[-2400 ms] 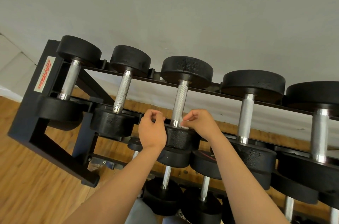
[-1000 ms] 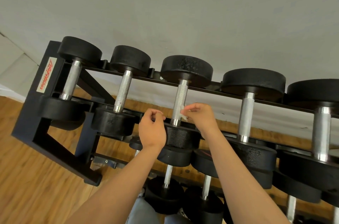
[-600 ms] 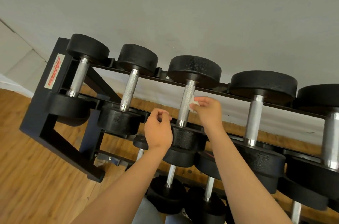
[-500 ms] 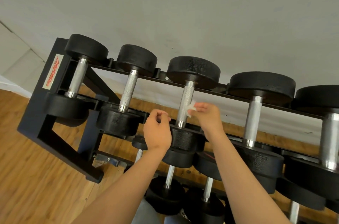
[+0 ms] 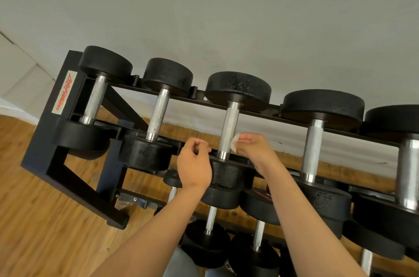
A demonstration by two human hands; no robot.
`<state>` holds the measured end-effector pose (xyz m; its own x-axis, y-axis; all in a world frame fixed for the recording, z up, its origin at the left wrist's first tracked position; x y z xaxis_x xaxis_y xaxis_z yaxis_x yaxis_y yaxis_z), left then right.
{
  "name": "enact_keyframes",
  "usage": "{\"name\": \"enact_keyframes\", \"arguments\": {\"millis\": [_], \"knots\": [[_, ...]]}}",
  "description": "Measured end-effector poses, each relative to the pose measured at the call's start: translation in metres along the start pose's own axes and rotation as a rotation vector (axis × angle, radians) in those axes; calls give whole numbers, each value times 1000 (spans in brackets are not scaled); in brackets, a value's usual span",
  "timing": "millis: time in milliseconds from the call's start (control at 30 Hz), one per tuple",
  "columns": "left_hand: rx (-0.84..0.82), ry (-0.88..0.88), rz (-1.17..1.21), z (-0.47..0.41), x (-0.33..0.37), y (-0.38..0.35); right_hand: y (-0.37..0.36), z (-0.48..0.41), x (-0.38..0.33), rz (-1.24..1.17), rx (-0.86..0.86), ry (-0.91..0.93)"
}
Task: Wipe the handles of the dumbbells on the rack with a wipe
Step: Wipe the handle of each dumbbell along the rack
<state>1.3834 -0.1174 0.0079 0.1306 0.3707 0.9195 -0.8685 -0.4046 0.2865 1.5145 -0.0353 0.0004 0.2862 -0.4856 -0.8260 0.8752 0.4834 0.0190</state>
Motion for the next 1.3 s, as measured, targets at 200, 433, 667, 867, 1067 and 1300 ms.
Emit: {"name": "enact_keyframes", "arguments": {"millis": [200,433,667,867,1067,1300], "knots": [[-2,-3,-5,0,0,1,-4,-5,-8,-10,-40,47],[0,-11,-6,0,-2,0,0,-8,-6,-61,14,79],[-25,5,-12,-2,-4,0,2,3,6,-151,21,68],[-37,2,-29,-3,-7,1,-2,-9,-15,-122,14,63],[-56,-9,-53,-6,-10,0,-5,4,-8,-55,212,102],[-99,-4,-81,-8,-13,-1,-5,-6,-25,-55,351,148]]}}
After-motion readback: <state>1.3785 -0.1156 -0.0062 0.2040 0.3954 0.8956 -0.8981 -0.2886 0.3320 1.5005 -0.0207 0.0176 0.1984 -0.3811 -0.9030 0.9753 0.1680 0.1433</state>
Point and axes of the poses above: each hand's wrist, its own z-axis away from the middle knuckle, its own y-axis out of the back of the hand, x = y × z, the point moved 2 cm from there along -z, towards the middle knuckle, and after that the axes turned 12 degrees about -x, right-handed, at the moved point
